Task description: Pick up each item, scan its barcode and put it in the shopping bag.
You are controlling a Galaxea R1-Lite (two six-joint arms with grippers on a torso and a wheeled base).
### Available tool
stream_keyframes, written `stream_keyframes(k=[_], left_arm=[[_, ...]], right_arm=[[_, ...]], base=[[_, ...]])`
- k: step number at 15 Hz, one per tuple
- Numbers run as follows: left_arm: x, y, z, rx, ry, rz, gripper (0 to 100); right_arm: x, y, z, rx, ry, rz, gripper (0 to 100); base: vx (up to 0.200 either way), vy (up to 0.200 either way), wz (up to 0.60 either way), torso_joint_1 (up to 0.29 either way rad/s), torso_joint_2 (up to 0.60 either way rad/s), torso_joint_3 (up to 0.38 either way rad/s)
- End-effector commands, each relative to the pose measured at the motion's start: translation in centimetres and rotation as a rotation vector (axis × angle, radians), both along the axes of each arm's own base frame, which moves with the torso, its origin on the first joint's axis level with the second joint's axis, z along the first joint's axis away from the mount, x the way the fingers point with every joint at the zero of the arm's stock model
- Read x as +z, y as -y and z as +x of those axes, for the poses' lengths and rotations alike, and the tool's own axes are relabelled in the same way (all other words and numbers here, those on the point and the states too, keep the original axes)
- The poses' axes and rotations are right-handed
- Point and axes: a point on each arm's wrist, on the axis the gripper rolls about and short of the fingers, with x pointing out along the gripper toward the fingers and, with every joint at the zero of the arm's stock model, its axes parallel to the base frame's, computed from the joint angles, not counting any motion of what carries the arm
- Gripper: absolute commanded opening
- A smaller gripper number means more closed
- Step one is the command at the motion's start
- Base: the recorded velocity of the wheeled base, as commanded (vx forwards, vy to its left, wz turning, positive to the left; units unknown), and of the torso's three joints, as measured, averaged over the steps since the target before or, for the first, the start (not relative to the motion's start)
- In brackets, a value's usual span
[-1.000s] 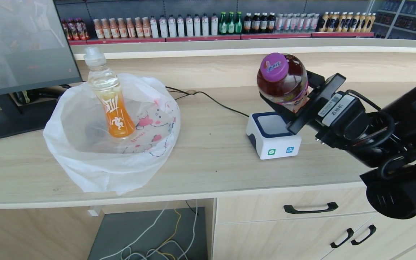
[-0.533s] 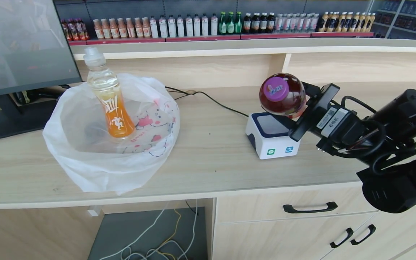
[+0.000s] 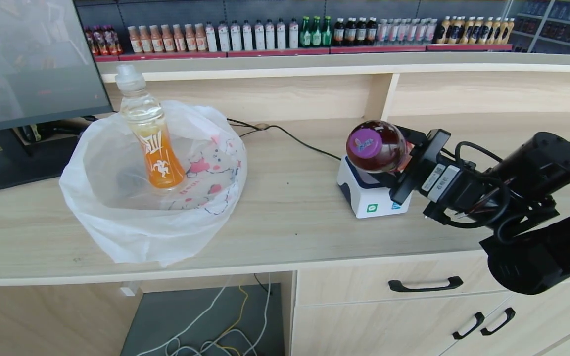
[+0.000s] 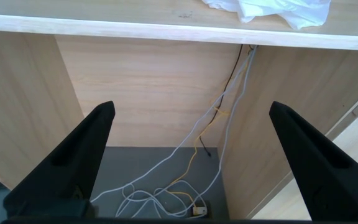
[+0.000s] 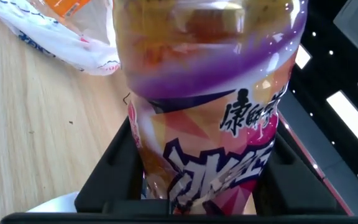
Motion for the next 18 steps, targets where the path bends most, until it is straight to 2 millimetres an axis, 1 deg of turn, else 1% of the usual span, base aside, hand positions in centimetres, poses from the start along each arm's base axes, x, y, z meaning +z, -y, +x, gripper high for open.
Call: stream_keyframes(k=[1, 5, 18], left_arm=[[0.00, 0.00, 0.00, -0.001, 0.000, 0.000, 100], [0.00, 0.00, 0.00, 0.001, 0.000, 0.000, 100], [0.00, 0.00, 0.00, 0.001, 0.000, 0.000, 100]], right_arm=[[-0.36, 0.02, 0.22, -0.004, -0.009, -0.004, 0], [-0.78, -0.06, 0.45, -0.004, -0.020, -0.009, 0], [-0.77, -0.15, 0.74, -0.008, -0.013, -0.007, 0]], base=[[0.000, 0.000, 0.00, 0.000, 0.00, 0.000], [0.000, 0.000, 0.00, 0.000, 0.00, 0.000], [0.000, 0.000, 0.00, 0.000, 0.00, 0.000]])
